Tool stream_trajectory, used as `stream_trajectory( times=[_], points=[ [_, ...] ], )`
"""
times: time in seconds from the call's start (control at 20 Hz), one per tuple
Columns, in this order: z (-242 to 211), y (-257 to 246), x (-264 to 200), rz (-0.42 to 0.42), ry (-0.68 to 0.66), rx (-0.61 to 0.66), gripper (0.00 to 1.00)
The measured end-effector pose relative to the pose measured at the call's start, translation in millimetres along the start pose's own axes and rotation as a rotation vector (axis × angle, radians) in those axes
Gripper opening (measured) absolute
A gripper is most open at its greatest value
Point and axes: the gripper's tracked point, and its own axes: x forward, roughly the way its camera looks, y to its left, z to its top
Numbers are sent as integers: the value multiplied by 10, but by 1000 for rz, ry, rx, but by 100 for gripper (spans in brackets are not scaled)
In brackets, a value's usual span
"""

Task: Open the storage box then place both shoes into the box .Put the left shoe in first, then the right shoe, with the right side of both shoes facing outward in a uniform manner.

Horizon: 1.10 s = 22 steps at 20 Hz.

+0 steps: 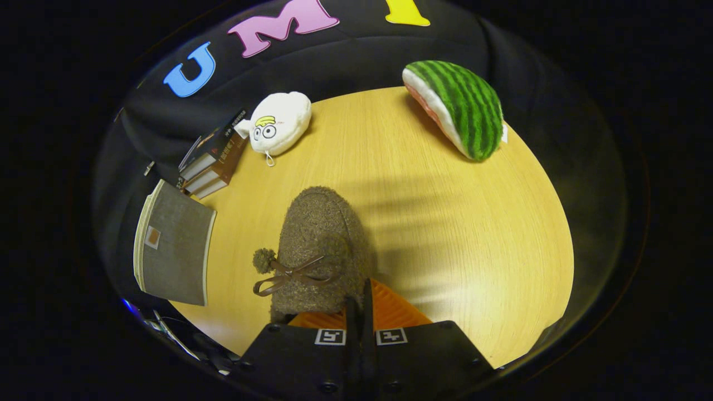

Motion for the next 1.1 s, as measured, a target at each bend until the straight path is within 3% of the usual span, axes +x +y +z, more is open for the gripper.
stream_trajectory(
  times=[0.4, 0.6, 0.85, 1.1],
  points=[
    [617, 1224, -668, 104, -150, 135, 5],
    [780, 1813, -902, 117, -198, 124, 5],
    [964, 2758, -1042, 179, -240, 118, 5],
    [918, 3525, -839, 195, -252, 64, 5]
  ],
)
